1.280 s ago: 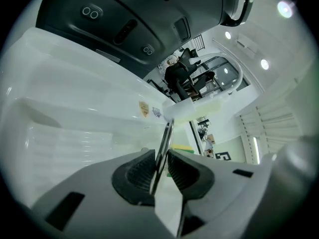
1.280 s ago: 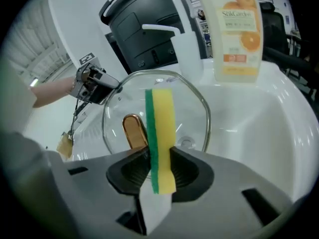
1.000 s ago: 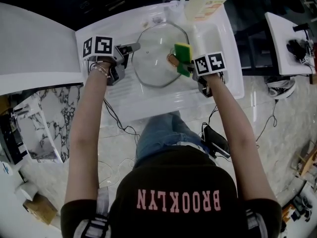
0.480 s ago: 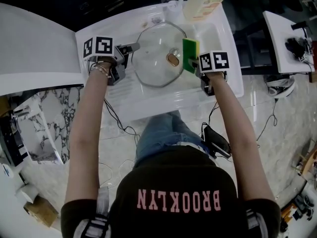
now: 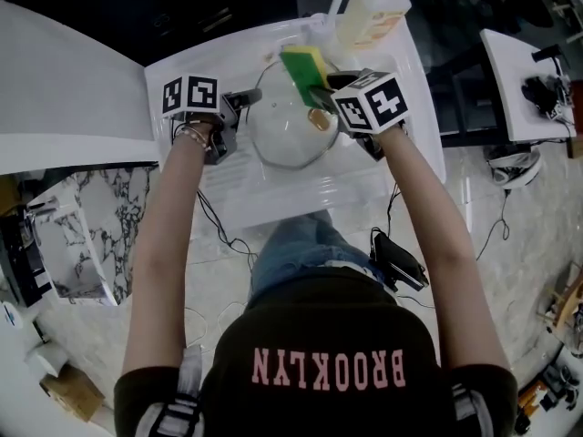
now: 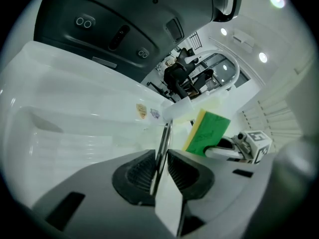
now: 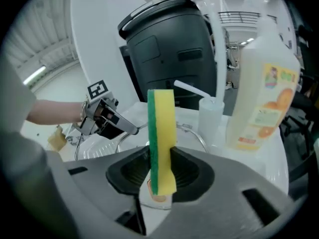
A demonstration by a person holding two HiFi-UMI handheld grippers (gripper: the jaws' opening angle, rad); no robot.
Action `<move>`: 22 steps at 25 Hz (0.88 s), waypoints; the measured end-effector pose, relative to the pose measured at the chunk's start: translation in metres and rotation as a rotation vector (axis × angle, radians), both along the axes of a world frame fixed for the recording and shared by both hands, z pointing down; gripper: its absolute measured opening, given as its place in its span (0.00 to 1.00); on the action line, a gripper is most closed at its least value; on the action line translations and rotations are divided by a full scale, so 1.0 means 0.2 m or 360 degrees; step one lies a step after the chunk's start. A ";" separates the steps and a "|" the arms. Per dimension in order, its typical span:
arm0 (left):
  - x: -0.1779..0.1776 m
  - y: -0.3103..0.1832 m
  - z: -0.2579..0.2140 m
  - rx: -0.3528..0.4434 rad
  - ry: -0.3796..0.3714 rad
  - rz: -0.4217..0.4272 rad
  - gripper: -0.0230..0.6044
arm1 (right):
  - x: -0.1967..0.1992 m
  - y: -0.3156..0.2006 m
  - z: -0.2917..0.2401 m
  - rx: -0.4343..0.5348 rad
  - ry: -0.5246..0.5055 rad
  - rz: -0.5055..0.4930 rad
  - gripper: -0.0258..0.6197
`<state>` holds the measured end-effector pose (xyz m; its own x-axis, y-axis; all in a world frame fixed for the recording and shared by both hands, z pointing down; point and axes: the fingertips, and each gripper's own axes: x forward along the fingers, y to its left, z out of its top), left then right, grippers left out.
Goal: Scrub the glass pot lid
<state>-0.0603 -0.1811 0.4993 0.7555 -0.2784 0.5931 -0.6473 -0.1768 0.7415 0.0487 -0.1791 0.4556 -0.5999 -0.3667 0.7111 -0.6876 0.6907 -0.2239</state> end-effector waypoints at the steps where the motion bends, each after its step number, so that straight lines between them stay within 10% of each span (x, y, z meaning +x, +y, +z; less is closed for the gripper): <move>1: 0.00 0.00 0.00 0.0006 -0.0004 0.0003 0.15 | -0.03 0.00 0.01 0.0001 0.0073 -0.0053 0.20; 7: 0.02 0.01 -0.02 0.0060 -0.0032 0.0039 0.14 | -0.14 -0.02 0.10 -0.0030 0.0345 -0.0148 0.21; 22: 0.01 0.00 -0.01 0.0101 -0.0060 0.0066 0.14 | -0.03 -0.14 0.16 -0.0368 -0.0184 0.0182 0.20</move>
<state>-0.0575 -0.1813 0.4979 0.7448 -0.2852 0.6032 -0.6654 -0.2503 0.7033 0.0429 -0.2066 0.4885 -0.6459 -0.2730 0.7129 -0.7190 0.5315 -0.4479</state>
